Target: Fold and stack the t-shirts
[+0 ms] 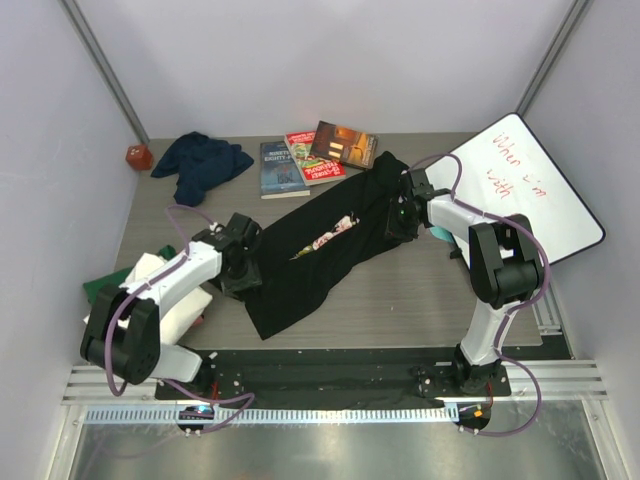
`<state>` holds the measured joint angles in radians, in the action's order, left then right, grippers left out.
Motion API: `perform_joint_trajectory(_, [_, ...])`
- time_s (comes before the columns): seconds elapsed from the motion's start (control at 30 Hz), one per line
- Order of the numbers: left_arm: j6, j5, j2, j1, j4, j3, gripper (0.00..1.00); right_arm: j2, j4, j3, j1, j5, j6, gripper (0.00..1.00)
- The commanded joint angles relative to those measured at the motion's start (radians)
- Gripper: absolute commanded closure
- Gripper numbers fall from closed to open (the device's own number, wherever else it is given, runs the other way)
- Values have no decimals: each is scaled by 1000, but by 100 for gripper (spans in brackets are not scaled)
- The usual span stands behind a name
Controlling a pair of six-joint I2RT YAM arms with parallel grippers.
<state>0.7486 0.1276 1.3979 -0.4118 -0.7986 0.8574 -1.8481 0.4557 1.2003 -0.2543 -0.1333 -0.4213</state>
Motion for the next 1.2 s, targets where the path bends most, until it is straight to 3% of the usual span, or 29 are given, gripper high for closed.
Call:
perform_joint_trajectory(0.0, [-9, -19, -48, 5, 75, 9, 49, 3, -29, -1, -3, -5, -2, 69])
perform_joint_trajectory(0.37, [-25, -58, 3, 7, 99, 26, 51, 6, -29, -4, -3, -12, -1, 69])
perform_joint_trajectory(0.57, [-34, -78, 27, 7, 110, 38, 58, 9, -29, -4, -5, -22, -2, 69])
perform_joint_trajectory(0.63, [-38, -91, 30, 7, 108, 43, 69, 10, -28, 1, -3, -23, -2, 69])
perform_joint_trajectory(0.67, [-40, -97, 29, 7, 108, 46, 83, 10, -28, 2, -5, -23, -2, 69])
perform_joint_trajectory(0.73, [-46, -94, 23, 5, 95, 55, 99, 9, -26, 5, -5, -25, -2, 69])
perform_joint_trajectory(1.1, [-43, 93, -56, 7, -72, 164, 100, -2, -20, 18, -5, 24, 1, 70])
perform_joint_trajectory(1.17, [-16, 176, -56, 7, -131, 212, 100, -22, -20, 28, -5, 50, 1, 78])
